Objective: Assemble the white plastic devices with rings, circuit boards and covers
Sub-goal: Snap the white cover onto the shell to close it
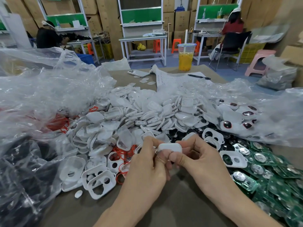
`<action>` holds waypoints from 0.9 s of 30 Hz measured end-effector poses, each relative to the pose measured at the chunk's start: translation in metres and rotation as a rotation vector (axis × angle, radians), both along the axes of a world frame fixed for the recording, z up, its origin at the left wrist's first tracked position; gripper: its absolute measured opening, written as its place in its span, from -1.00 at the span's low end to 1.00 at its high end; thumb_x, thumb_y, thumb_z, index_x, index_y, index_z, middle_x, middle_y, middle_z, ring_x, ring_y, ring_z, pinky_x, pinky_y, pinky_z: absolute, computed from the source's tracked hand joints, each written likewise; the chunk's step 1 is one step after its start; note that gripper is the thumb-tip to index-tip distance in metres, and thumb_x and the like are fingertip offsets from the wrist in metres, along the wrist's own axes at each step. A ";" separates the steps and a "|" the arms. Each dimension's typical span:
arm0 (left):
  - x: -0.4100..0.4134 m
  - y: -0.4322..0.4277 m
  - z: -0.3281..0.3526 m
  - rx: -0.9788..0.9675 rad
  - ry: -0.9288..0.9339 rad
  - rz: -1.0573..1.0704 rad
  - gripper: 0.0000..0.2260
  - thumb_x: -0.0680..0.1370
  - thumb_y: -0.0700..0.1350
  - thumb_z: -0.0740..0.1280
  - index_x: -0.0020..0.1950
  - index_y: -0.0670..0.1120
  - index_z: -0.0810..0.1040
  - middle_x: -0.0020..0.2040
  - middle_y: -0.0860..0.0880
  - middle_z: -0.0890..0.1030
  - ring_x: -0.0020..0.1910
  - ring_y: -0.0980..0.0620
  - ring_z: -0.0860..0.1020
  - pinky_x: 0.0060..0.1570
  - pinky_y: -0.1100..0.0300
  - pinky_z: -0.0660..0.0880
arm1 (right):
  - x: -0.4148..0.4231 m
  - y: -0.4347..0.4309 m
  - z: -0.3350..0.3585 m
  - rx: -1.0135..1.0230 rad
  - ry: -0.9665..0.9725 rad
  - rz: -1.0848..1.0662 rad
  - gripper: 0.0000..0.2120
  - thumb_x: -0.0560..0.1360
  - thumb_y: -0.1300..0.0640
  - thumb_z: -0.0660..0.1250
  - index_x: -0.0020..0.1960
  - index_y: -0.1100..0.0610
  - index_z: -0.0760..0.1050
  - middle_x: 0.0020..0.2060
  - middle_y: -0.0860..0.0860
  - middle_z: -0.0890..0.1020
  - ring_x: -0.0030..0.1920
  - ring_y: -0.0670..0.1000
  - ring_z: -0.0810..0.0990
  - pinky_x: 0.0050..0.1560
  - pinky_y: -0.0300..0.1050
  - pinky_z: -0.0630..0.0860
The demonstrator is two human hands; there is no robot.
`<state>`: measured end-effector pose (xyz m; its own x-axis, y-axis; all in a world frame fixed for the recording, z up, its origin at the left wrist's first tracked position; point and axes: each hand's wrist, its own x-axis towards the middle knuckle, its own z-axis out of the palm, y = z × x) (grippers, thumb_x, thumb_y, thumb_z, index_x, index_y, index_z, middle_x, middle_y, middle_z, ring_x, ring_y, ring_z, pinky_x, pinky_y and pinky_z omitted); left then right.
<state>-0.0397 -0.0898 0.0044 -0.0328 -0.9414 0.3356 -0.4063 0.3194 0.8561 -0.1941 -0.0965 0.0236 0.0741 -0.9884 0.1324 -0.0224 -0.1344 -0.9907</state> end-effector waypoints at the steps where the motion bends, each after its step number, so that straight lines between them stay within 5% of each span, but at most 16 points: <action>1: 0.000 0.000 0.000 0.005 -0.009 -0.001 -0.83 0.68 -0.10 0.22 -0.03 0.16 0.38 -0.32 0.03 0.65 -0.46 0.06 0.61 -0.42 0.13 0.52 | 0.000 0.000 0.000 -0.002 -0.008 -0.008 -0.82 0.33 0.19 0.58 -0.17 0.01 0.61 -0.27 0.05 0.70 -0.28 -0.06 0.63 -0.25 -0.33 0.51; 7: 0.002 -0.001 0.005 0.012 0.088 -0.006 -0.80 0.65 0.04 0.08 -0.09 0.13 0.45 -0.40 -0.04 0.62 -0.56 -0.02 0.56 -0.53 0.13 0.51 | 0.002 0.003 0.002 -0.013 -0.017 -0.004 -0.78 0.39 0.22 0.55 -0.24 -0.08 0.62 -0.33 0.03 0.68 -0.40 -0.05 0.61 -0.33 -0.33 0.50; 12: -0.001 0.001 0.009 0.065 0.246 -0.148 -0.75 0.63 0.21 0.14 0.03 0.12 0.52 -0.18 -0.03 0.67 -0.32 -0.07 0.65 -0.27 0.11 0.59 | -0.002 -0.001 0.003 -0.046 -0.030 -0.072 -0.76 0.39 0.25 0.54 -0.20 -0.09 0.61 -0.28 0.01 0.71 -0.25 -0.05 0.65 -0.20 -0.31 0.51; 17: 0.004 -0.002 0.013 0.074 0.262 -0.130 -0.91 0.58 0.07 0.32 0.06 0.23 0.54 -0.06 0.06 0.70 -0.12 0.08 0.67 -0.08 0.30 0.55 | -0.006 -0.002 0.005 0.016 -0.138 -0.010 -0.79 0.31 0.02 0.53 -0.06 -0.09 0.67 -0.12 -0.06 0.75 -0.10 -0.11 0.72 -0.15 -0.40 0.52; 21: 0.001 -0.001 0.011 0.100 0.189 -0.108 -0.78 0.51 -0.01 0.37 0.07 0.30 0.51 -0.04 0.16 0.68 -0.10 0.10 0.68 0.00 0.18 0.60 | -0.011 -0.007 0.003 0.050 -0.160 -0.034 -0.71 0.21 -0.11 0.53 -0.08 -0.12 0.69 -0.16 -0.03 0.75 -0.16 -0.09 0.71 -0.16 -0.38 0.55; 27: 0.000 0.000 0.017 0.175 0.407 -0.121 -0.88 0.62 -0.22 0.35 0.10 -0.03 0.51 -0.14 -0.03 0.68 -0.27 0.01 0.68 -0.23 0.33 0.56 | -0.013 -0.010 0.000 0.037 -0.225 0.035 -0.60 0.28 -0.11 0.55 0.11 -0.12 0.66 -0.10 0.03 0.75 -0.25 -0.05 0.63 -0.10 -0.29 0.58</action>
